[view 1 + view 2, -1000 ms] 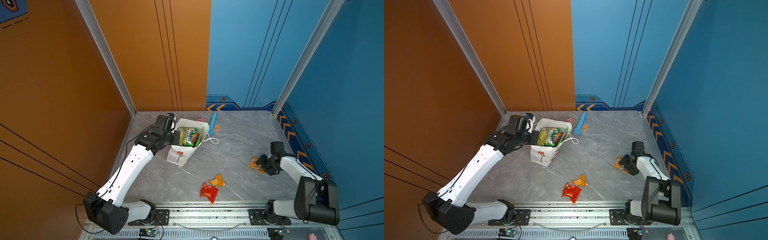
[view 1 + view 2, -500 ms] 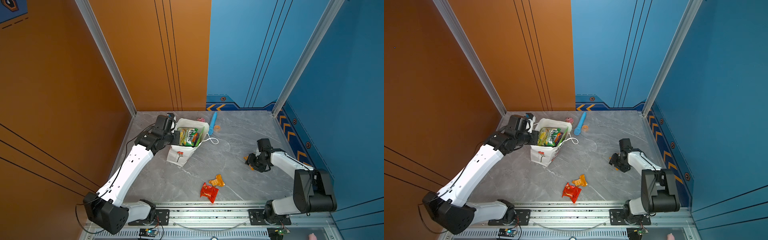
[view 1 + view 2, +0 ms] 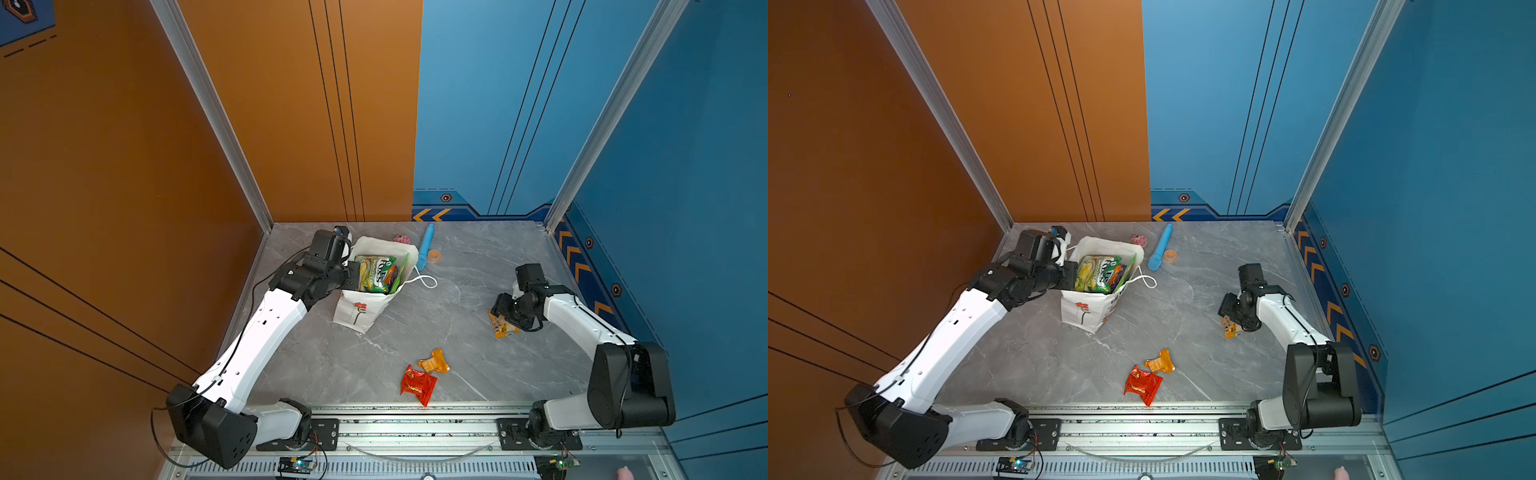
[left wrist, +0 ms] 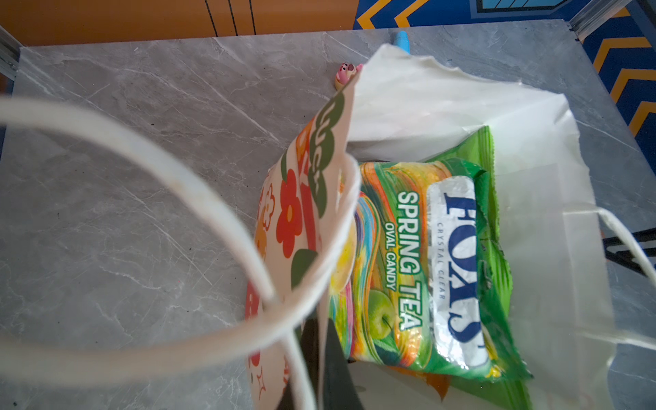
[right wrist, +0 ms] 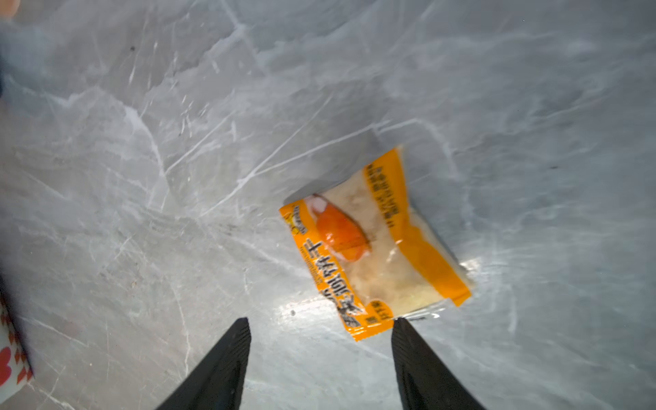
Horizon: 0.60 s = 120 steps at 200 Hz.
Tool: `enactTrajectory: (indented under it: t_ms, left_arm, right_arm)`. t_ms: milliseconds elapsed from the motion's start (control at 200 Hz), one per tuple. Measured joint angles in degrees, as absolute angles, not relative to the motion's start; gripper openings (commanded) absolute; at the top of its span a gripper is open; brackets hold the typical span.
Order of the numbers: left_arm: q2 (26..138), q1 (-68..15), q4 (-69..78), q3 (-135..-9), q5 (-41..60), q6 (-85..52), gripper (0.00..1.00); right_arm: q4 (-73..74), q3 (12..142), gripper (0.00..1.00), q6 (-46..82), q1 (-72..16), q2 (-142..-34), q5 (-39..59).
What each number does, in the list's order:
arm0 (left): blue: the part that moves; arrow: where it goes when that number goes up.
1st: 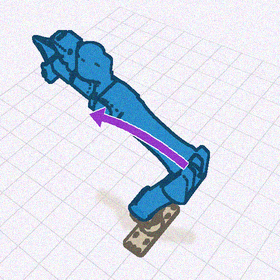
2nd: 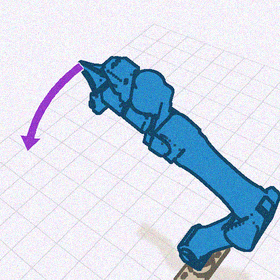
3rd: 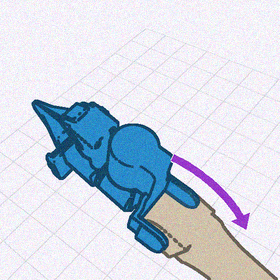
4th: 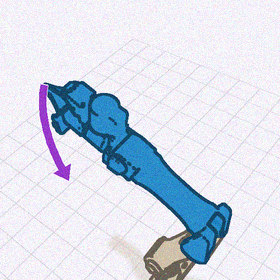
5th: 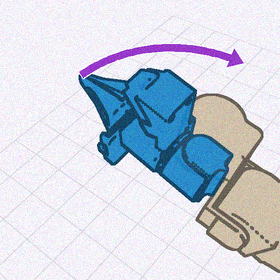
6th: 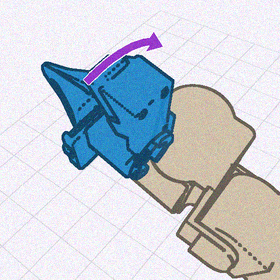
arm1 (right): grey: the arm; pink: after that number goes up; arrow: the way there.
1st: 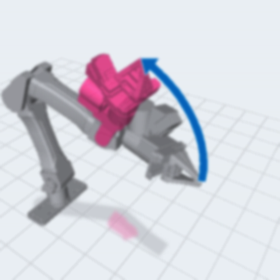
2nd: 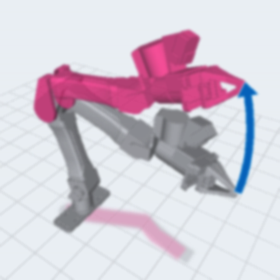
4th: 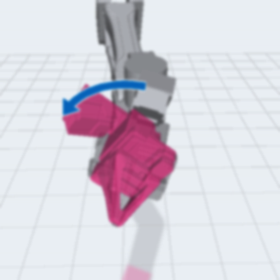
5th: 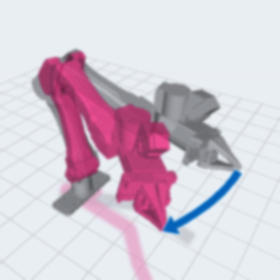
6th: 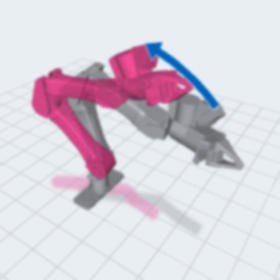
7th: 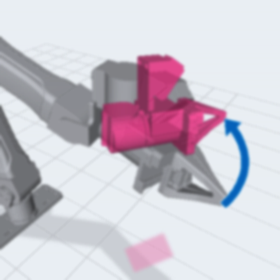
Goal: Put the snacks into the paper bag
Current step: 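Lower the right gripper and close it on the rice cracker pack corner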
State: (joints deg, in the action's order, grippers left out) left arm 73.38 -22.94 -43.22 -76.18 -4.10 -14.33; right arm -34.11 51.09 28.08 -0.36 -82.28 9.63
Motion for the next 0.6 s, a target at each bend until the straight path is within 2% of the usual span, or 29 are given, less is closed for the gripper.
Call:
enactTrajectory:
  t_ms: [295,601]
  left_arm:
    - [73.4,-22.9,-43.2,-76.2,-4.1,-14.3,0.00]
    - [73.4,-22.9,-43.2,-76.2,-4.1,-14.3,0.00]
  right_arm:
    - [-33.9,54.3,0.66,28.1,3.5,-89.9,9.4]
    - [-33.7,53.0,0.57,27.6,2.3,-92.4,13.4]
